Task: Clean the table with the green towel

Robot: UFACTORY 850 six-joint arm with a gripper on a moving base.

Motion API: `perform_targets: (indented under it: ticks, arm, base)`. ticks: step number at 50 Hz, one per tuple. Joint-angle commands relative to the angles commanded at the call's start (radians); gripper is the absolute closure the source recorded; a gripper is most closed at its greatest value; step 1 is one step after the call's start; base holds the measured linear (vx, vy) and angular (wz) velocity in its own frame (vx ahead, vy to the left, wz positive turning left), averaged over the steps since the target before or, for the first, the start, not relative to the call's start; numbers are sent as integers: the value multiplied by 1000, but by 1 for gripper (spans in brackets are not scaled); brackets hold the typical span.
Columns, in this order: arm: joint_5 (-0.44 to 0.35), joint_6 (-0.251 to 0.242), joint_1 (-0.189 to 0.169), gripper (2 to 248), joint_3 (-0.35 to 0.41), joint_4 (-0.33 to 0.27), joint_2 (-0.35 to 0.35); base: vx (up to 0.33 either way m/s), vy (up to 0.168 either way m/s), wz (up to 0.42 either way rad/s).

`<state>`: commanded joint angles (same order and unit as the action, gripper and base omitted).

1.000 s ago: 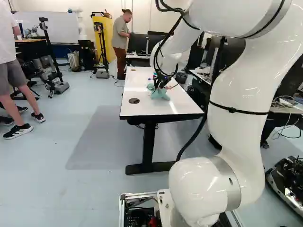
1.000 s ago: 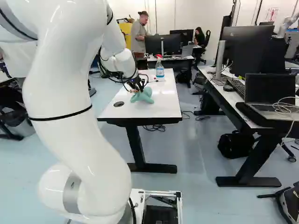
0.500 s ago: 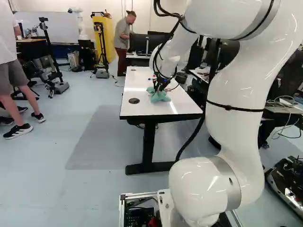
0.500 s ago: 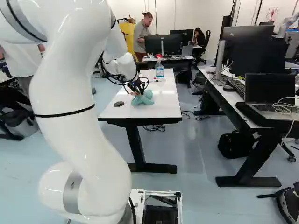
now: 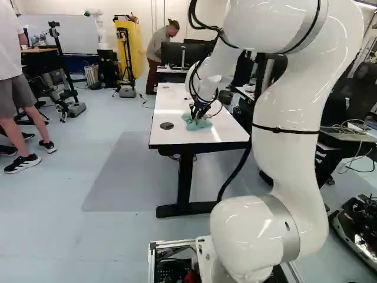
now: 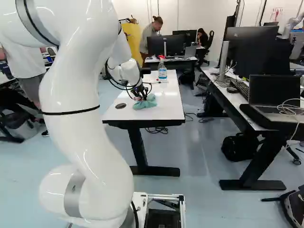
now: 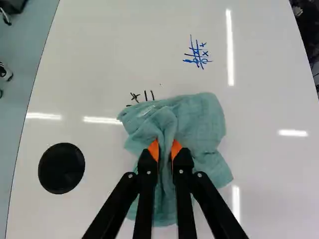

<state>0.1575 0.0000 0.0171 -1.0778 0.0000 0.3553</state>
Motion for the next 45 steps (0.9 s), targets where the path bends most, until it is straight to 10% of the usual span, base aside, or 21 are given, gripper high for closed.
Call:
perform_targets:
  ticks: [45]
  arm:
    - [77,0,0,202,0,0,0]
  base:
    - [0,0,0]
